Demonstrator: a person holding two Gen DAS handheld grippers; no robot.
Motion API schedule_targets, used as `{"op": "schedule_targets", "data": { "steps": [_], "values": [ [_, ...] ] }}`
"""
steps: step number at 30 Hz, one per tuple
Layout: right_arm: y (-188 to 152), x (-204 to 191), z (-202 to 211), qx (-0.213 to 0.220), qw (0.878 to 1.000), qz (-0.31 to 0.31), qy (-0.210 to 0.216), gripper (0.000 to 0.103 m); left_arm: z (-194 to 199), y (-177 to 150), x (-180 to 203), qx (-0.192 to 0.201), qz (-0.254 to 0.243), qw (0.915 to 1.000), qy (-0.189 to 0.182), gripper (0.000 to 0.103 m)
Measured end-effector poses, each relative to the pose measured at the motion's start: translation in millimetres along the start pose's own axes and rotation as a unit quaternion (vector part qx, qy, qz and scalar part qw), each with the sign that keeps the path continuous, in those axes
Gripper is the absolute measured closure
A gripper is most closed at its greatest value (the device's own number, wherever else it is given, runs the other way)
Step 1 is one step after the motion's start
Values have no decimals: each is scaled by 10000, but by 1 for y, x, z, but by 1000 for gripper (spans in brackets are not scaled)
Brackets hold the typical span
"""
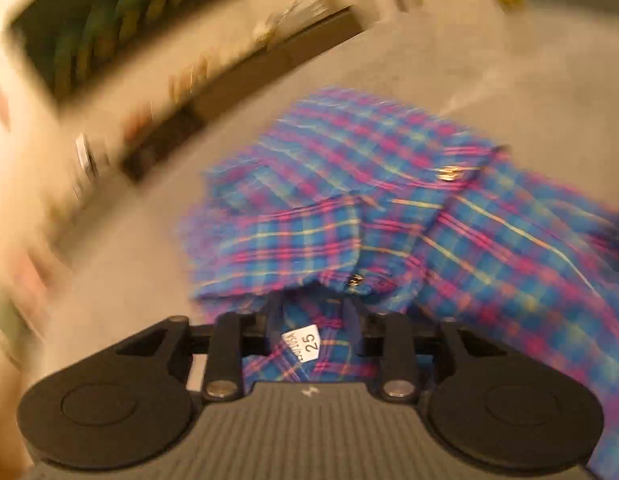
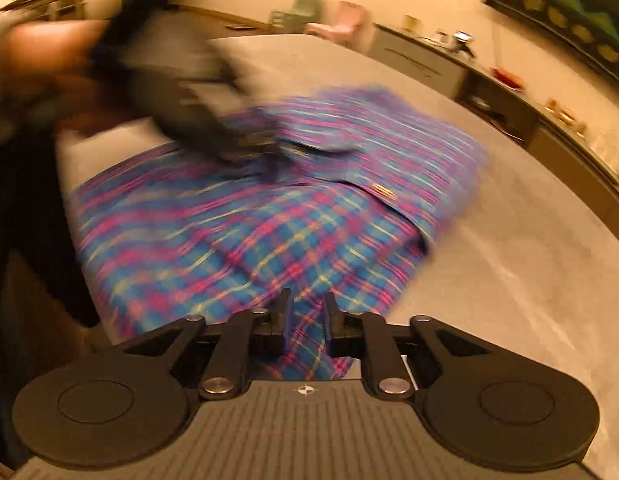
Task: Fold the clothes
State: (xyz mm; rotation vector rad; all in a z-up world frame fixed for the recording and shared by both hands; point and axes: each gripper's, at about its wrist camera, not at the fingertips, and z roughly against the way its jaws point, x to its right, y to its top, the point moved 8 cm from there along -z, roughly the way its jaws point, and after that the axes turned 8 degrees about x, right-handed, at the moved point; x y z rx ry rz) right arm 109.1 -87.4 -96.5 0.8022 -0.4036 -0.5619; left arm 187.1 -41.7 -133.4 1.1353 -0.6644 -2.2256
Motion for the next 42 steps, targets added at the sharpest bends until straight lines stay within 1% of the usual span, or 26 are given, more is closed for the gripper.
{"op": "schedule_targets", "data": {
  "steps": [2,3,4,5,7,9,10,13,16,17,18,20,21,23,24,25,26,29,31,33,34,36,38,39,41,42],
  "values": [
    [17,-28,9,147,9977,144,640,87,5,2,-22,-71,11,9988,475,82],
    [27,-31,15,272,9966,165,754,87,16,2,-33,22,313,9986,436,79],
    [38,-22,23,408,9967,110,686,84,32,3,-44,169,736,9967,282,74],
    [46,-6,28,517,9971,24,555,82,46,0,-49,255,1086,9937,74,68],
    [57,36,21,552,9984,-61,97,73,71,-6,-52,375,1722,9836,-384,69],
    [65,79,7,527,9978,-88,-383,72,86,-12,-35,365,2065,9715,-1108,71],
    [65,97,-3,498,9971,-49,-580,72,90,-12,-19,316,2059,9671,-1459,70],
    [61,142,-45,438,9942,155,-967,72,79,-27,17,-105,1342,9770,-1656,70],
    [35,173,-85,79,9923,395,-1168,72,52,-36,5,-263,1080,9855,-1284,67],
    [29,179,-88,87,9928,321,-1150,72,42,-40,-6,-348,1095,9875,-1081,69],
    [25,179,-82,12,9936,183,-1114,72,31,-42,-18,-464,1015,9904,-814,81],
    [19,175,-66,-263,9940,-88,-1055,72,11,-45,-43,-719,773,9942,-226,80],
    [16,164,-57,-411,9957,-132,-820,72,3,-44,-54,-795,795,9936,-53,84],
    [13,133,-36,-683,9975,-134,-116,70,0,-35,-75,-678,1025,9924,101,87],
    [13,122,-25,-696,9974,-96,148,70,4,-29,-83,-539,1236,9909,53,86],
    [16,120,-14,-564,9982,-64,184,67,9,-25,-88,-382,1508,9878,-111,84],
    [22,125,-7,-346,9993,-131,34,65,14,-22,-91,-228,1786,9832,-303,84],
    [39,158,-14,246,9972,-582,-387,63,17,-29,-88,-219,2161,9730,-781,83],
    [41,177,-38,371,9953,-762,-459,63,12,-41,-84,-356,1935,9779,-708,84],
    [28,186,-63,106,9955,-843,-415,66,6,-54,-80,-512,1630,9837,-569,75],
    [19,192,-69,75,9949,-903,-442,66,5,-56,-82,-535,1631,9838,-521,74],
    [10,211,-63,24,9906,-1239,-576,65,4,-56,-85,-570,1779,9813,-456,73],
    [1,227,-57,-66,9865,-1434,-783,62,9,-48,-82,-611,1602,9848,-292,75],
    [-3,232,-53,-28,9843,-1613,-719,62,15,-41,-81,-485,1601,9855,-289,77],
    [-2,232,-46,33,9839,-1515,-944,62,28,-26,-79,-131,1687,9849,-370,77],
    [2,227,-39,142,9841,-1363,-1128,62,41,-21,-73,66,1739,9830,-587,77]
  ]
}}
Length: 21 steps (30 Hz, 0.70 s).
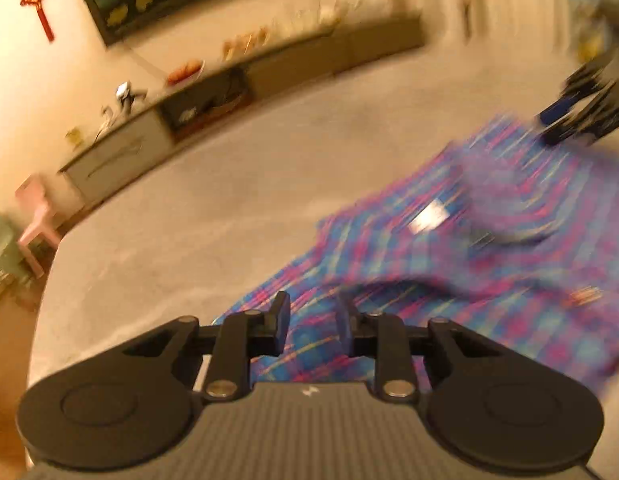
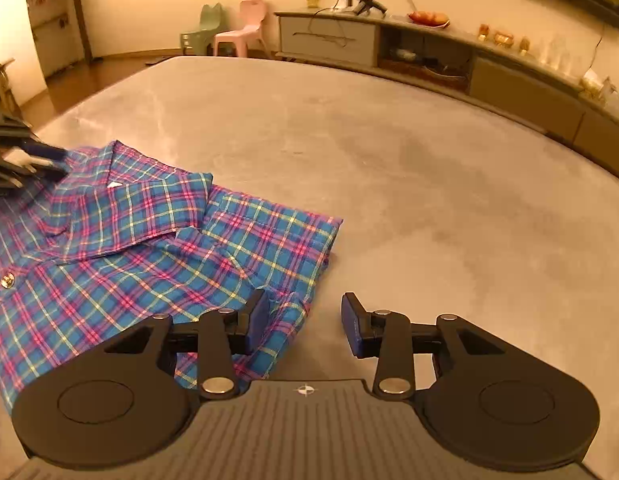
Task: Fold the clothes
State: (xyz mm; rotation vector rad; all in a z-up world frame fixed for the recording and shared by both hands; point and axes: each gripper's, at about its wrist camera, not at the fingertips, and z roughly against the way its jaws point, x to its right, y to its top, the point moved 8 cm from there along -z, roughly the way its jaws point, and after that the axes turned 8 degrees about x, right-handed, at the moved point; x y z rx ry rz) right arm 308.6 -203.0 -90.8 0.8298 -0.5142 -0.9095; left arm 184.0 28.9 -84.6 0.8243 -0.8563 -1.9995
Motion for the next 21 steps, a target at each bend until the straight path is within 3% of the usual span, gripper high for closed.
{"op": "schedule_targets", "data": {
  "steps": [1,3,6,8,10,14,18,21],
  "values": [
    [7,-10,14,252,9996,152,-32,62,14,1,11,155,49,9993,-323,77],
    [17,-49,39,676,9954,417,530,62,36,-2,33,324,121,9954,-889,77],
    [0,-115,54,516,9834,1046,1392,63,35,-39,61,-235,-239,9947,-967,79],
    [-27,-130,41,30,9809,1546,1180,63,41,-51,60,-340,-334,9956,-809,79],
    [-28,-108,41,-246,9891,849,1173,63,48,-61,56,-393,-398,9965,-621,79],
    [-38,-76,50,-397,9940,475,901,63,62,-68,40,-478,-359,9978,-286,78],
    [-34,-63,51,-246,9972,161,692,62,70,-49,23,-114,39,9999,-26,78],
    [-15,-56,61,246,9985,-141,477,59,58,-35,7,-10,326,9994,128,77]
  ]
}}
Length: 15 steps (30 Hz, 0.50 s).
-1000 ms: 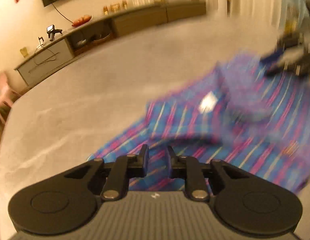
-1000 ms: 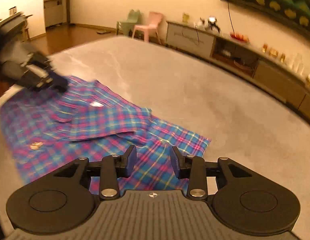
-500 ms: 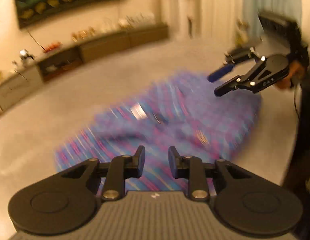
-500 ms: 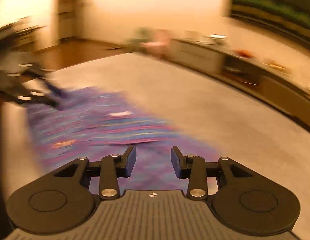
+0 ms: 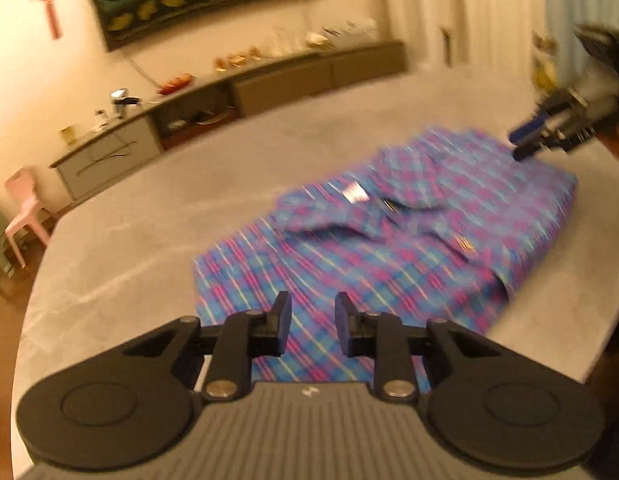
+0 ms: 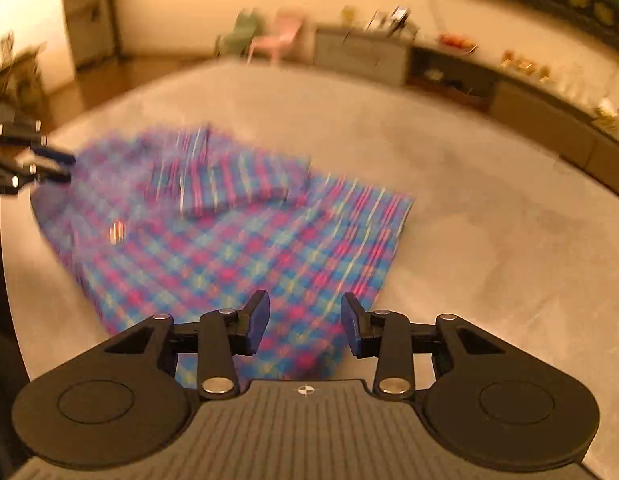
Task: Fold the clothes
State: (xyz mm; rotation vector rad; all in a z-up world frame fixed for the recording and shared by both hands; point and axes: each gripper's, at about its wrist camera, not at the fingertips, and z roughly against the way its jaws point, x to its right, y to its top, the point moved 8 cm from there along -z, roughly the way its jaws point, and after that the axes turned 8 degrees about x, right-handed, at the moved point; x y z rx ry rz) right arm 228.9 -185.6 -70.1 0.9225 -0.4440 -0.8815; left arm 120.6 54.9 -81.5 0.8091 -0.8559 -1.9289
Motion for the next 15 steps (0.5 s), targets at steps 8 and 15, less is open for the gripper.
{"op": "schedule_targets", "data": {
  "steps": [8,15],
  "values": [
    [3,25,-54,-107,9972,-33,-735,60,-53,9,1,-470,-338,9976,384,75],
    [9,42,-34,-218,9907,52,-1341,58,-55,18,-18,-382,-93,9977,557,71]
  ]
}}
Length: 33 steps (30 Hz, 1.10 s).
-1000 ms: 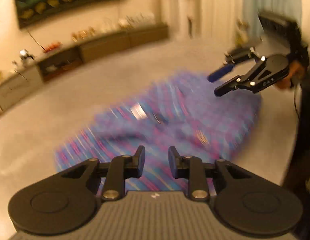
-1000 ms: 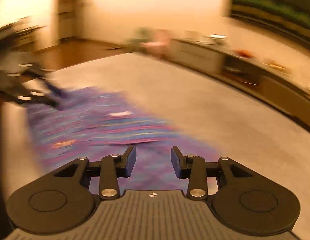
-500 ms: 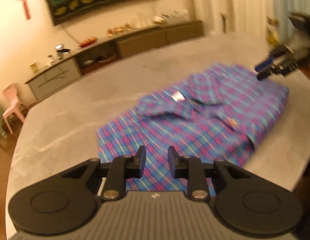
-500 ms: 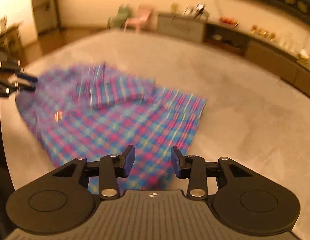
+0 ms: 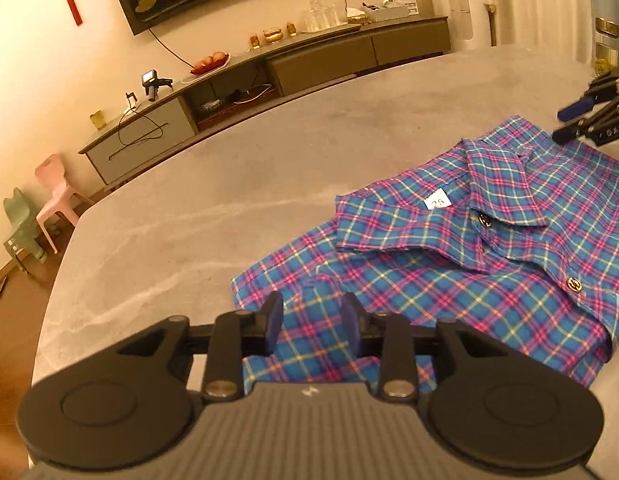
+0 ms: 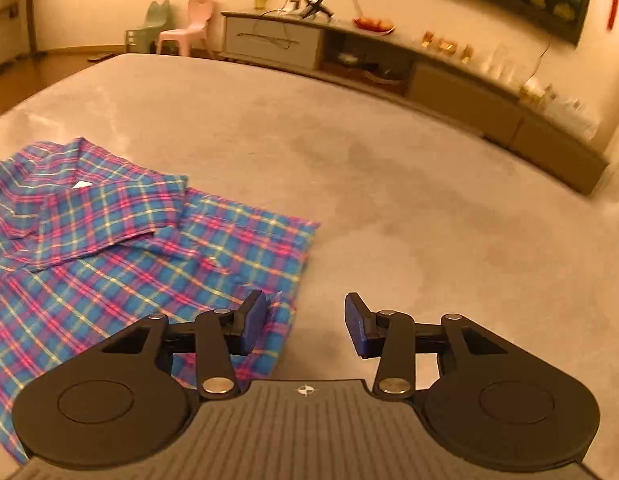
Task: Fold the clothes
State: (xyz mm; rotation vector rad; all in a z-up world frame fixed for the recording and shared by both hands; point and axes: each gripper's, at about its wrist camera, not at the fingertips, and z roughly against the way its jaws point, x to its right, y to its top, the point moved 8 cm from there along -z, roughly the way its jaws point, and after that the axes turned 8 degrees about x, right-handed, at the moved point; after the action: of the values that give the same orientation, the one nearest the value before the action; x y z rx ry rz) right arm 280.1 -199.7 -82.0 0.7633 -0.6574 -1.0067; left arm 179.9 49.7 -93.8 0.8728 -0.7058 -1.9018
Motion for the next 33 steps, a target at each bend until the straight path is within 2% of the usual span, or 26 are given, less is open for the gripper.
{"op": "schedule_targets", "data": {
  "steps": [2,4,5,7,10,14,17,18,20,22,25,27,29,31,33],
  "values": [
    [7,-15,18,326,9990,42,307,58,11,4,7,105,133,9993,-340,71],
    [13,-36,37,592,9950,145,788,57,30,3,29,259,-25,9957,-887,71],
    [11,-50,46,645,9915,276,1096,57,41,1,41,333,-124,9926,-1162,71],
    [3,-78,63,653,9826,625,1622,57,54,-10,66,366,-344,9877,-1484,69],
    [-15,-104,72,458,9739,1083,1940,58,53,-30,88,239,-468,9870,-1519,70],
    [-33,-101,68,0,9742,1278,1860,58,49,-43,90,48,-336,9878,-1520,72],
    [-38,-89,72,-197,9753,1312,1764,59,56,-46,95,93,-787,9877,-1345,74],
    [-39,-84,73,-243,9757,1297,1750,59,58,-45,100,121,-926,9872,-1295,82],
    [-42,-78,75,-311,9763,1261,1729,59,63,-44,109,104,-1051,9846,-1391,87],
    [-38,-71,80,-355,9772,1098,1782,58,66,-35,105,196,-1016,9844,-1426,84],
    [-10,-57,70,111,9847,550,1649,58,56,-10,66,425,-425,9936,-954,76],
    [-1,-45,55,251,9900,370,1339,58,38,-2,34,245,-117,9983,-509,77],
    [6,-33,37,341,9940,236,1010,58,20,-2,9,37,77,9994,-349,77],
    [-1,-27,15,78,9960,297,841,59,7,-6,-3,-166,-33,9998,-122,76],
    [-10,-17,1,-172,9970,265,703,58,-2,-14,-14,-431,-177,9985,284,76]
  ]
}}
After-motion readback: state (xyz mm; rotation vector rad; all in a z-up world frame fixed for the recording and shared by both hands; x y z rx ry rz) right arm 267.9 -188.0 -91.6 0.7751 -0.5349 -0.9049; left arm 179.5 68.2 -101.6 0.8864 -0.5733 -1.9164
